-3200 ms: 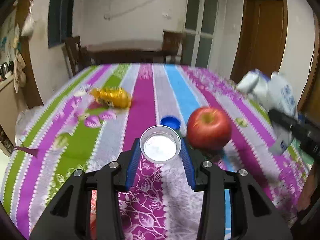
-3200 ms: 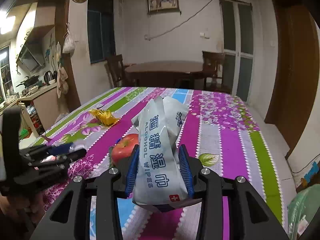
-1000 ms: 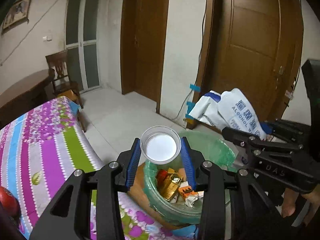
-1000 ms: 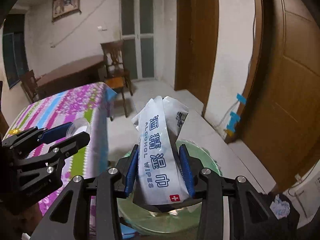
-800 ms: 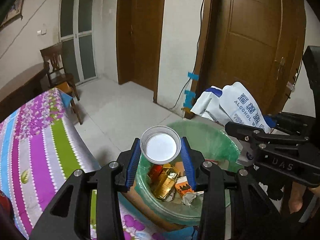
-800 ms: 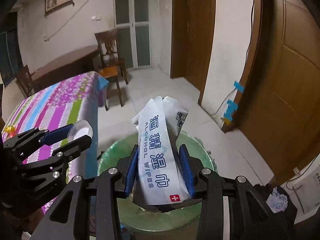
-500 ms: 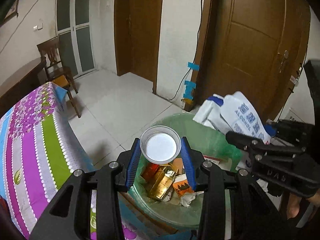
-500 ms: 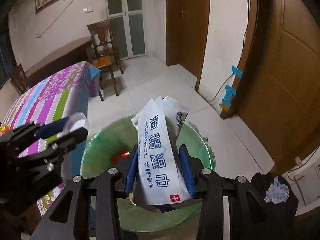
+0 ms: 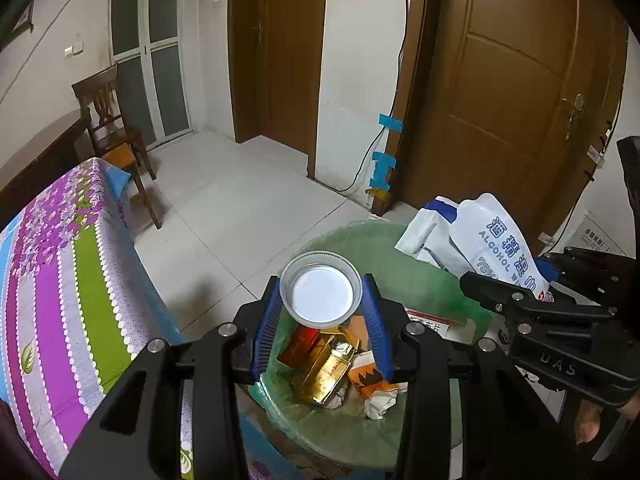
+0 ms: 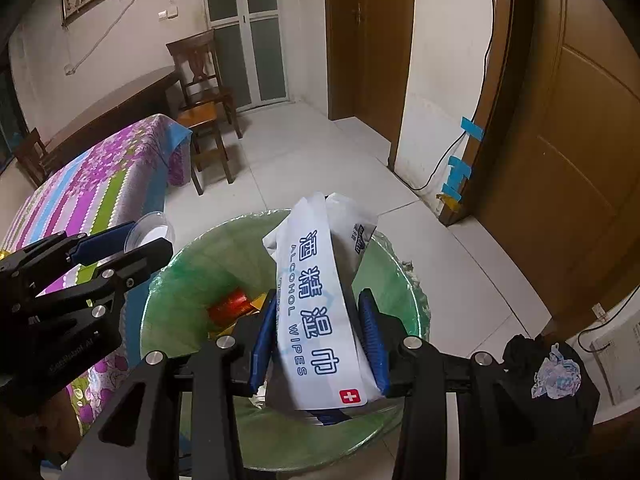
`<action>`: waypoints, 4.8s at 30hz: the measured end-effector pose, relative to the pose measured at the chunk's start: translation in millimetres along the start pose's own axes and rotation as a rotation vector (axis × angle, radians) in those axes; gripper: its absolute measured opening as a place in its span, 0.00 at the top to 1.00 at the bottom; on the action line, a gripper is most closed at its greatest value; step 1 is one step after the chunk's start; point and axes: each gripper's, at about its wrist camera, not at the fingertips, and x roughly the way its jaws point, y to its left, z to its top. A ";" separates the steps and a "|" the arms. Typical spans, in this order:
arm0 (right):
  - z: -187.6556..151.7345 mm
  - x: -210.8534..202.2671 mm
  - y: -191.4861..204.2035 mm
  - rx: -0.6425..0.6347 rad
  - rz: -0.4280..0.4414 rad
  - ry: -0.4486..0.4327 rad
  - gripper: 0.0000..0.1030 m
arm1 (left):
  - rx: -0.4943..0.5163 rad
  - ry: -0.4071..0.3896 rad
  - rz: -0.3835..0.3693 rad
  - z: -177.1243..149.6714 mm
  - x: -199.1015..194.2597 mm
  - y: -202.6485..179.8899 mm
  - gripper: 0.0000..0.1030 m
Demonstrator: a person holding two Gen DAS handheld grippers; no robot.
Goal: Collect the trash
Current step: 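Open both tools to drop the cup and wipes pack into the basin, then move both tools back over the table, then grasp the blue bottle cap with the left tool while the right tool grasps the green scrubber, then carry the blue cap and green scrubber over the green basin with both tools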
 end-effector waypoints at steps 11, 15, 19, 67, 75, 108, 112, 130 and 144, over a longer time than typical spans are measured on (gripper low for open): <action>-1.2 5.8 -0.2 0.003 0.003 0.002 0.60 | 0.000 0.010 0.002 0.4 4.3 -1.4 0.63; -1.2 5.8 0.1 0.004 0.001 0.002 0.59 | 0.004 0.015 0.004 0.4 6.5 -2.3 0.62; -1.9 7.1 -2.6 0.014 0.009 -0.002 0.54 | 0.004 0.025 0.008 0.1 8.4 -0.7 0.62; -91.0 -58.3 464.7 -0.605 0.744 -0.043 0.41 | -0.047 0.201 0.422 -141.9 -224.8 426.1 0.16; -86.0 -19.2 559.8 -0.658 0.670 0.025 0.49 | 0.081 0.277 0.369 -181.7 -198.5 454.7 0.16; -99.2 -36.6 507.6 -0.755 0.581 0.055 0.48 | 0.359 0.170 0.082 -178.1 -153.9 423.1 0.34; -93.5 -29.4 528.7 -0.832 0.603 0.071 0.49 | 0.338 0.168 0.040 -177.6 -152.8 428.1 0.38; -99.1 -15.3 518.4 -0.728 0.588 0.086 0.82 | 0.308 0.227 0.068 -184.3 -161.6 407.1 0.62; -96.1 -30.4 465.6 -0.608 0.595 0.036 0.82 | 0.306 0.280 0.145 -150.0 -126.4 378.1 0.62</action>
